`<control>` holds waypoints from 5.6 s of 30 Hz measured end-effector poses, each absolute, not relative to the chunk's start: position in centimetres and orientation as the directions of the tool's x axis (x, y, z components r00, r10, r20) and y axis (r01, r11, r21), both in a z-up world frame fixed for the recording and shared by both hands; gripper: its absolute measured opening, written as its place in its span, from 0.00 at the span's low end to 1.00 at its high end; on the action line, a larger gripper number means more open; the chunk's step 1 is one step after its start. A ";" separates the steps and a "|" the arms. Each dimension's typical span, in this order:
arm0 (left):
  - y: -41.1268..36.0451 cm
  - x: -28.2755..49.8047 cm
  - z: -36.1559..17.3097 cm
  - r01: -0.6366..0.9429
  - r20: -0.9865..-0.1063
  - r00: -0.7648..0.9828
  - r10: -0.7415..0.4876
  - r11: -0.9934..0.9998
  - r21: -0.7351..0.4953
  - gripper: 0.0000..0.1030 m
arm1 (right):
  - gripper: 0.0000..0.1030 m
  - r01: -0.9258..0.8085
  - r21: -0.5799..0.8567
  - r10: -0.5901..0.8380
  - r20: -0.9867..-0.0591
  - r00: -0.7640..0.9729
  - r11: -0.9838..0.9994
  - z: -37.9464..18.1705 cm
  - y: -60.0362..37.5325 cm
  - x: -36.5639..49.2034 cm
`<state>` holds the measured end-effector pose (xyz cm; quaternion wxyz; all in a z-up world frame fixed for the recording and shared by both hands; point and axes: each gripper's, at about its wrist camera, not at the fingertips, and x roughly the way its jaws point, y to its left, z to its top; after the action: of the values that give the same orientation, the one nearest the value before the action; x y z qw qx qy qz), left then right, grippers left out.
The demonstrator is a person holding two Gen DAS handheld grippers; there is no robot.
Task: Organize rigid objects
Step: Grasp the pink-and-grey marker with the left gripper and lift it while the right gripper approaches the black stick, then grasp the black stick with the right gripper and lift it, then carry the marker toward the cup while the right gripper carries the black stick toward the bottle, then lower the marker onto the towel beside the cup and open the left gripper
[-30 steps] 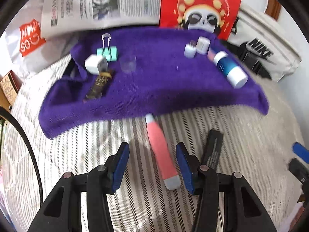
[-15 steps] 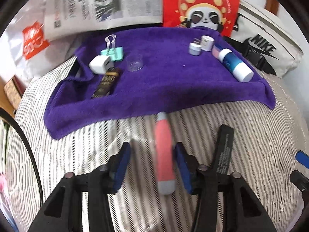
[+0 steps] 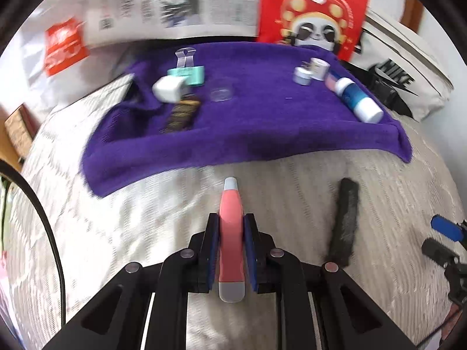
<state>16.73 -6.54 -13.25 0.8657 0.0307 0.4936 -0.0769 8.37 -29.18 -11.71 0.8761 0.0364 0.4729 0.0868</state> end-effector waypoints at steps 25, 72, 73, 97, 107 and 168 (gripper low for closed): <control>-3.2 13.5 -14.0 0.083 -0.777 0.626 -0.070 0.996 -0.023 0.17 | 0.52 -0.173 0.066 0.151 -0.828 0.540 0.983 -12.2 -21.1 14.3; -3.2 13.5 -14.0 0.085 -0.775 0.626 -0.087 0.995 -0.044 0.17 | 0.23 -0.281 0.002 0.164 -0.816 0.554 0.960 -13.9 -25.3 10.0; -3.1 13.5 -14.0 0.085 -0.775 0.626 -0.088 0.995 -0.044 0.17 | 0.23 -0.286 -0.005 0.166 -0.804 0.571 0.958 -14.0 -25.3 9.7; -2.4 14.5 -13.1 0.087 -0.808 0.572 -0.140 0.990 -0.110 0.16 | 0.22 -0.318 0.033 0.223 -0.781 0.583 0.948 -11.6 -24.6 9.8; -1.7 15.2 -10.1 0.103 -0.781 0.598 -0.181 0.983 -0.149 0.16 | 0.22 -0.291 0.076 0.240 -0.775 0.585 0.954 -10.0 -25.1 11.7; -8.5 28.1 -12.9 0.318 -0.839 0.488 -0.240 0.944 -0.085 0.17 | 0.22 -0.169 0.102 0.187 -0.763 0.618 0.980 -10.0 -26.4 23.1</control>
<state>28.10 -8.53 -12.93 0.8616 0.0410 0.4792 -0.1620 23.15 -26.37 -10.00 0.8995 0.0101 0.4255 0.0989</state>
